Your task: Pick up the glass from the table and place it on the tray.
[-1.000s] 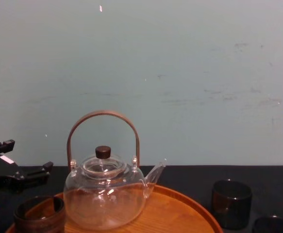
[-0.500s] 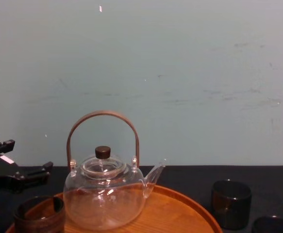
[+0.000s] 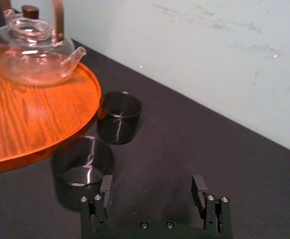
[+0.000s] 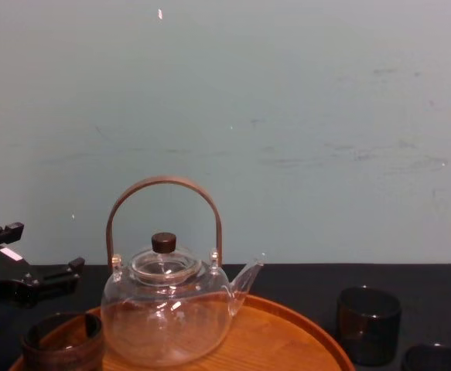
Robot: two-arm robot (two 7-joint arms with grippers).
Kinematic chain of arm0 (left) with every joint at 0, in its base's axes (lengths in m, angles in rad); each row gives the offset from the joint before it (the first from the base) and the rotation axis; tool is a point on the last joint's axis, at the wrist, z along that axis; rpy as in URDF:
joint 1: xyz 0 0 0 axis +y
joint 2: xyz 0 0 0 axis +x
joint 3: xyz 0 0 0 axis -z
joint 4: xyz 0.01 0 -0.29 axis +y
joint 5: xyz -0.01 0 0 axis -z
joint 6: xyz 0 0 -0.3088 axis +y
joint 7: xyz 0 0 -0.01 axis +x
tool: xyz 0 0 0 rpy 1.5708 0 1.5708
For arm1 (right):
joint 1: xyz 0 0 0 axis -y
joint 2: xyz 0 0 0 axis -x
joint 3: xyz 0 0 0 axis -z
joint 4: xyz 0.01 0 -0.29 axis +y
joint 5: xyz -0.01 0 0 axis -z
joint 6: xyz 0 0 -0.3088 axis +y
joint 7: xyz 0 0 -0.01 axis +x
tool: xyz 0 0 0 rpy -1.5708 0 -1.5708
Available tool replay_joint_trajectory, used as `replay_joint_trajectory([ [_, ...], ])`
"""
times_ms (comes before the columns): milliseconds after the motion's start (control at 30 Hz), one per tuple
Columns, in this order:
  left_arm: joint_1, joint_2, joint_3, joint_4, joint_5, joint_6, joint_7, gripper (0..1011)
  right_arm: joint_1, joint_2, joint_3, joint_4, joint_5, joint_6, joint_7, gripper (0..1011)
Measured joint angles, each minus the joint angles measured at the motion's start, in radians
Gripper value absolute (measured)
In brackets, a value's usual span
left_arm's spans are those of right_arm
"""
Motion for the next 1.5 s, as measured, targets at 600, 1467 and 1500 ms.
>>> replay_joint_trajectory([
  [600,0.000,0.000,0.000,0.000,0.000,0.000,0.000,1001,-0.056,0.016,0.020,-0.056,0.004,0.048,0.103,1002],
  [1467,0.000,0.000,0.000,0.000,0.000,0.000,0.000,1001,0.018,-0.079,0.007,-0.011,-0.025,0.142,0.196,1002],
  [1500,0.000,0.000,0.000,0.000,0.000,0.000,0.000,1001,0.021,-0.082,0.007,-0.009,-0.024,0.146,0.200,1002],
])
